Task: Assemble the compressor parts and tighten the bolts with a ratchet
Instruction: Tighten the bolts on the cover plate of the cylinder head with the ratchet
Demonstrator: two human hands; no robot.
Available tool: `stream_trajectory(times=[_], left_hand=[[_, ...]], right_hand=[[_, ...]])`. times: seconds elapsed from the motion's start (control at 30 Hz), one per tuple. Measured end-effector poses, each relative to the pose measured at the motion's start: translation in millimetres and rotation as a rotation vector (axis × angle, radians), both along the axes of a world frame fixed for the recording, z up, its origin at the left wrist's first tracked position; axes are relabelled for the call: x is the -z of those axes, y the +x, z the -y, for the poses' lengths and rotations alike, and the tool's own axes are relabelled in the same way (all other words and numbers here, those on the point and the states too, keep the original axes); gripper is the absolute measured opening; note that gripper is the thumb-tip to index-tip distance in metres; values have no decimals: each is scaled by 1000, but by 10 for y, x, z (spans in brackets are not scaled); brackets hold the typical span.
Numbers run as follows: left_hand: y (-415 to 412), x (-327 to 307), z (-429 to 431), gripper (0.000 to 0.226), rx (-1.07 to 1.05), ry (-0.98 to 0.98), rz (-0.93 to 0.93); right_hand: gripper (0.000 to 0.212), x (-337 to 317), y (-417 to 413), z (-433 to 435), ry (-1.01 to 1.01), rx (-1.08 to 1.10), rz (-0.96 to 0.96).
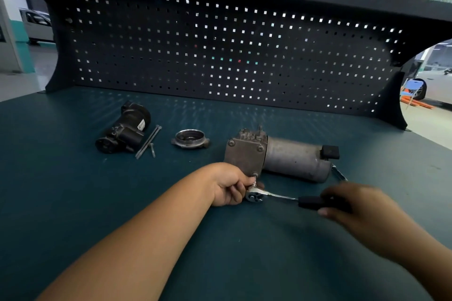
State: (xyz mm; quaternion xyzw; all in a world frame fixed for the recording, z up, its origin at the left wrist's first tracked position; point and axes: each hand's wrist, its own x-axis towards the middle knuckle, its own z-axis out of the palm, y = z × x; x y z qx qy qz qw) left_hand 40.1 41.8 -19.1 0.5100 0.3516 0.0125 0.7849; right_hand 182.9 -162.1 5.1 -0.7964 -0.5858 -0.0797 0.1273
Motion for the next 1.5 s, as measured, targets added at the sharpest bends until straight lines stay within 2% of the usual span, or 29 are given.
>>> stream_trajectory(times=[0.13, 0.2, 0.3, 0.37, 0.43, 0.5, 0.67, 0.77, 0.9, 1.0, 1.07, 1.2, 1.33, 1.43, 1.5], left_hand=[[17, -2, 30, 19, -62, 24, -8], [20, 4, 39, 21, -59, 32, -12], [12, 5, 43, 30, -62, 18, 6], [-10, -8, 58, 42, -74, 46, 48], [-41, -25, 85, 58, -84, 82, 84], [-50, -29, 82, 70, -66, 95, 74], [18, 7, 16, 25, -46, 21, -1], [18, 15, 22, 21, -54, 4, 0], [16, 10, 21, 22, -36, 11, -5], [5, -2, 25, 23, -12, 14, -4], [6, -5, 30, 23, -7, 21, -6], [14, 4, 44, 27, -13, 30, 6], [29, -3, 59, 25, -49, 48, 2], [19, -5, 50, 21, -98, 38, -6], [18, 0, 44, 19, -90, 45, -13]], right_hand=[[18, -470, -219, -139, 293, -90, -97], [21, -612, -417, -362, 347, -175, -91], [29, -672, -756, -787, 316, -320, -68], [35, -631, -957, -1037, 193, -410, -58], [35, -573, -1077, -1195, 78, -454, -28], [32, -555, -1066, -1242, 90, -459, -18], [19, -578, -696, -911, 376, -376, -169], [15, -498, -450, -540, 448, -233, -218], [14, -219, -190, -106, 408, -20, -192], [20, 47, -63, 12, 177, 109, -201], [21, 205, -36, 6, 37, 122, -219], [20, 196, 7, -33, -42, 119, -180], [20, -193, -57, -108, 181, 118, -245], [20, -442, -347, -302, 368, 7, -228], [24, -547, -595, -486, 379, -95, -171]])
